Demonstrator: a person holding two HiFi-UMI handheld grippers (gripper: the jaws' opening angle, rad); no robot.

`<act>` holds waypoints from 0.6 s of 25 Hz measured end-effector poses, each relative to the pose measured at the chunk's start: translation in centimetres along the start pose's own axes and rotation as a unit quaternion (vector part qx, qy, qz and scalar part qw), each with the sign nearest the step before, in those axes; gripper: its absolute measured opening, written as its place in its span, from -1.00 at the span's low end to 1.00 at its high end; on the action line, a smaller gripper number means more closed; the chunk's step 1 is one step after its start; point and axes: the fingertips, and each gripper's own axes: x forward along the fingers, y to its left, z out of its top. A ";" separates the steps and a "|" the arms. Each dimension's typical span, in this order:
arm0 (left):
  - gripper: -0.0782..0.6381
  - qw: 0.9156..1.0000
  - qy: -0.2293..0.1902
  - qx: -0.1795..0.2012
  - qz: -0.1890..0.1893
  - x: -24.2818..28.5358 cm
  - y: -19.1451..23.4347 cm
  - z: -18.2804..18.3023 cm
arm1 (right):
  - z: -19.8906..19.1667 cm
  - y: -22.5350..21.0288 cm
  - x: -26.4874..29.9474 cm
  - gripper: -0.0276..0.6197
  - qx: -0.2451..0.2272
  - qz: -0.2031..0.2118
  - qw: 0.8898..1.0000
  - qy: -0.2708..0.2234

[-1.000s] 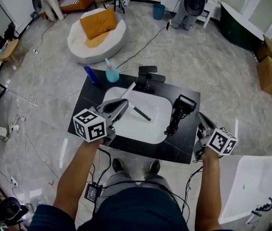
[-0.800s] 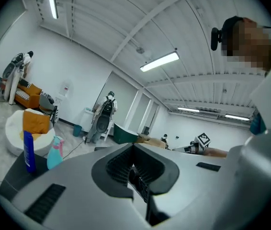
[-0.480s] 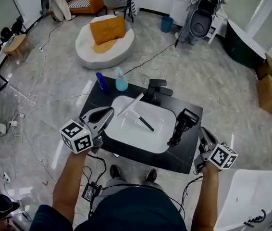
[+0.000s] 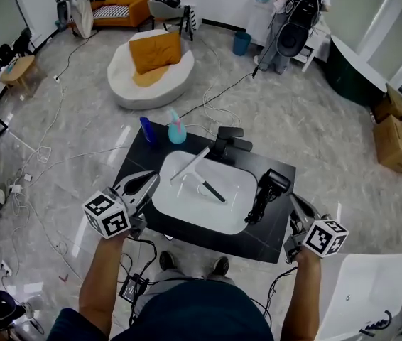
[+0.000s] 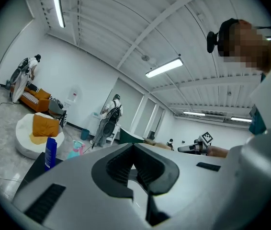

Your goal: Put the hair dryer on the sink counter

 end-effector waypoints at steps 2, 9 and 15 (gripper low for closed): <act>-0.76 1.000 -0.005 -0.006 -0.003 0.1 -0.2 0.2 | -0.5 0.1 0.1 -0.89 0.002 0.004 1.000 0.007; -0.76 0.999 -0.010 -0.036 -0.003 0.7 0.9 -0.8 | -1.6 -0.3 1.2 -0.89 0.013 0.005 1.000 0.021; -0.76 0.998 -0.004 -0.065 -0.018 2.1 0.1 -2.2 | -2.2 0.2 1.8 -0.89 0.023 0.019 0.999 0.026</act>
